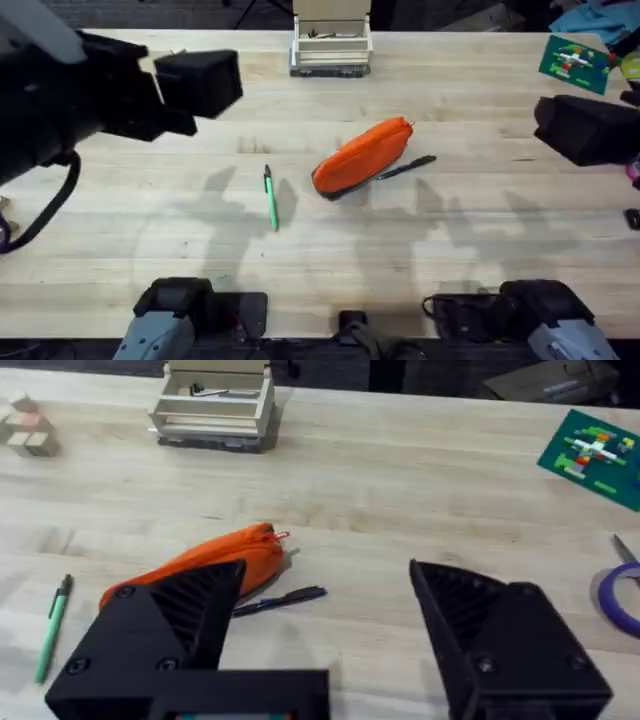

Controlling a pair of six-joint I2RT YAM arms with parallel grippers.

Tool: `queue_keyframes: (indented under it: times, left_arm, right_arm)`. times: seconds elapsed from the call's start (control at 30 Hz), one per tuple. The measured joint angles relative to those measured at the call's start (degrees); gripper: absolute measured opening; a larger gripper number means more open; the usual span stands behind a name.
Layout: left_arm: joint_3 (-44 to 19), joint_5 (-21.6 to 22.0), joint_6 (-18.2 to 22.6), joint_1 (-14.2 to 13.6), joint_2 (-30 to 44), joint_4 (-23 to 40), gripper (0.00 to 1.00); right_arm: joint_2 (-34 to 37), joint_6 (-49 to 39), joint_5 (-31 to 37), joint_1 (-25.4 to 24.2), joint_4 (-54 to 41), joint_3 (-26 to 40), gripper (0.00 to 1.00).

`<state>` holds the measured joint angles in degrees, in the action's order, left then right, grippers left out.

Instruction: Unzip the bag, pick up the pens from the table one at a time and place them inside, then zip the bag closed.

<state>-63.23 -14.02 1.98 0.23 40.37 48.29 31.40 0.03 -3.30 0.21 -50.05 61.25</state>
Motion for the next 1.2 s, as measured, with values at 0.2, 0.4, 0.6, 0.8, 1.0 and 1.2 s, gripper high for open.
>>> queue_keyframes:
  times: [0.2,0.4,0.6,0.8,1.0,1.2]
  left_arm:
    - [-0.21,-6.57,5.88,0.00,2.02,4.85,0.995]
    - [-0.21,-10.96,11.13,0.00,3.11,9.24,0.994]
    - [-0.21,-12.63,16.04,-1.84,3.85,11.61,0.995]
    - [-0.23,-13.27,20.13,-7.29,5.97,12.01,0.995]
    - [-0.25,-13.42,22.19,-12.62,10.11,12.01,0.996]
    - [-0.25,-13.40,23.90,-17.65,15.13,12.01,0.996]
  right_arm:
    - [0.00,0.00,-0.64,0.00,-0.12,0.04,0.998]
    - [0.00,0.00,-0.64,0.00,-0.05,0.07,0.998]
    - [-0.02,0.00,-0.67,0.00,-0.01,0.07,0.998]
    - [0.00,-0.02,-0.69,0.00,0.06,0.07,0.997]
    - [0.00,-0.01,-0.80,0.00,0.11,0.07,0.998]
    - [0.00,0.00,-0.82,0.00,0.25,0.07,0.998]
